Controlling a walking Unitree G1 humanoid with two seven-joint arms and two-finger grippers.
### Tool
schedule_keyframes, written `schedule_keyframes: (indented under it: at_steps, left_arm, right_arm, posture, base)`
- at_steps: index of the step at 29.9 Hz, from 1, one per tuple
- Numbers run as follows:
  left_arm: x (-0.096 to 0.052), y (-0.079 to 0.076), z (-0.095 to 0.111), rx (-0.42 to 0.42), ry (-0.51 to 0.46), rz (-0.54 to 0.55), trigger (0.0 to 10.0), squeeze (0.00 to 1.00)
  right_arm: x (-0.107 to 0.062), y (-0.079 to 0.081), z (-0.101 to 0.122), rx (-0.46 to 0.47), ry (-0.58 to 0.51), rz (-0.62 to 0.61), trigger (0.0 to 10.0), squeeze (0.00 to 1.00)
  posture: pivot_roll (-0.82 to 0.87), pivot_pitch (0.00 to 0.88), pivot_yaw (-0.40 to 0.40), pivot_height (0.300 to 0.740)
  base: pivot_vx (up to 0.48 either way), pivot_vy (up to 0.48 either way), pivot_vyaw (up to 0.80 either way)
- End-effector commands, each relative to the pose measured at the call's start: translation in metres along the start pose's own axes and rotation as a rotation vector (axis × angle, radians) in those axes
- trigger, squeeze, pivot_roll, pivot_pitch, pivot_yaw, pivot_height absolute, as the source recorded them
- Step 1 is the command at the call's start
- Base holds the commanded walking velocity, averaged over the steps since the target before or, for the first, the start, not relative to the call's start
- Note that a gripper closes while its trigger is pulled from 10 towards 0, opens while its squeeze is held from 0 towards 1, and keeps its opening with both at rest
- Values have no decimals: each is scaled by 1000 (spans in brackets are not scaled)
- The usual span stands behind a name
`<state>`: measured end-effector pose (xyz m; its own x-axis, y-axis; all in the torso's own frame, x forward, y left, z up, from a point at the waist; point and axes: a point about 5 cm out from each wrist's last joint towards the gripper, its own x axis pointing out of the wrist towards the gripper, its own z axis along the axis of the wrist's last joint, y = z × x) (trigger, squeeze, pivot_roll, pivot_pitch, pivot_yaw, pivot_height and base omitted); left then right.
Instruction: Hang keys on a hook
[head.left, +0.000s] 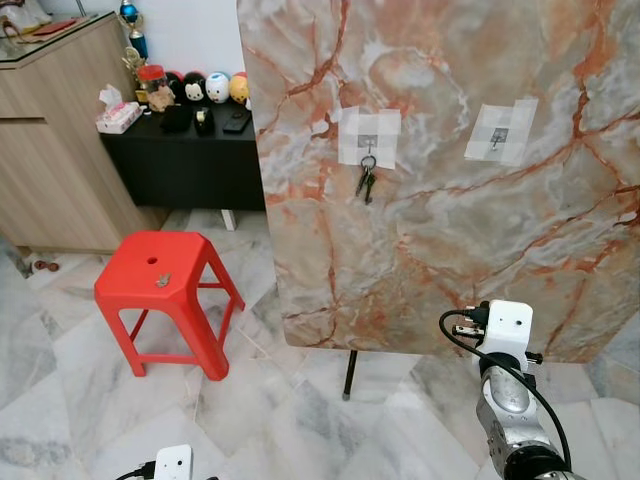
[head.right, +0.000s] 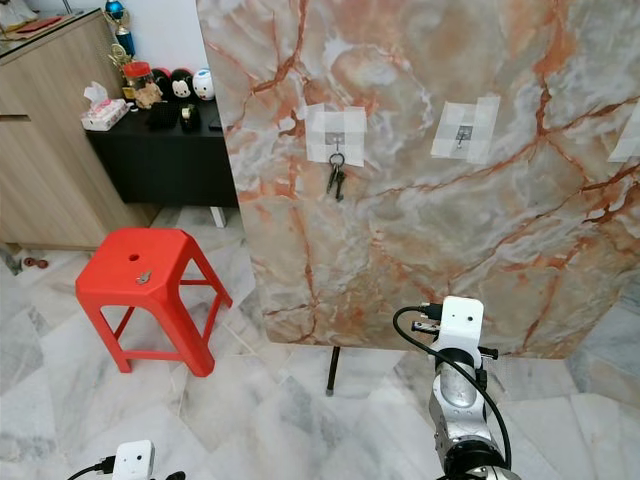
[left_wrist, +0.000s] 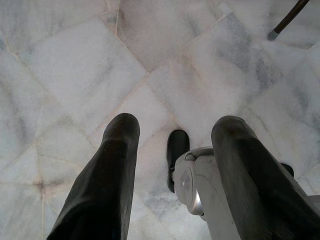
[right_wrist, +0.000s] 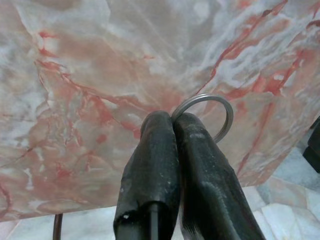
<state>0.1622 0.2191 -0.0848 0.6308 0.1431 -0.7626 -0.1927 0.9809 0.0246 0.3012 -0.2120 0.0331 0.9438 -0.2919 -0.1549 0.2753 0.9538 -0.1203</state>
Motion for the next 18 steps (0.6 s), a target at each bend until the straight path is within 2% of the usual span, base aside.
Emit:
schedule_keyframes:
  at_steps: [1, 11, 18]
  left_arm:
    - [-1, 1, -5, 1, 18, 6, 10000, 0]
    - [0, 2, -1, 0, 3, 6, 10000, 0]
    - [1, 1, 4, -5, -11, 6, 10000, 0]
  right_arm:
    - [6, 5, 15, -3, -66, 10, 10000, 0]
    - [11, 7, 25, 7, -86, 15, 10000, 0]
    - [14, 9, 31, 15, -93, 13, 10000, 0]
  posture:
    - [70, 0, 7, 740]
    - [92, 0, -2, 740]
    - [94, 0, 4, 740]
  base:
    - [0, 0, 0]
    - [0, 0, 0]
    - [260, 0, 0]
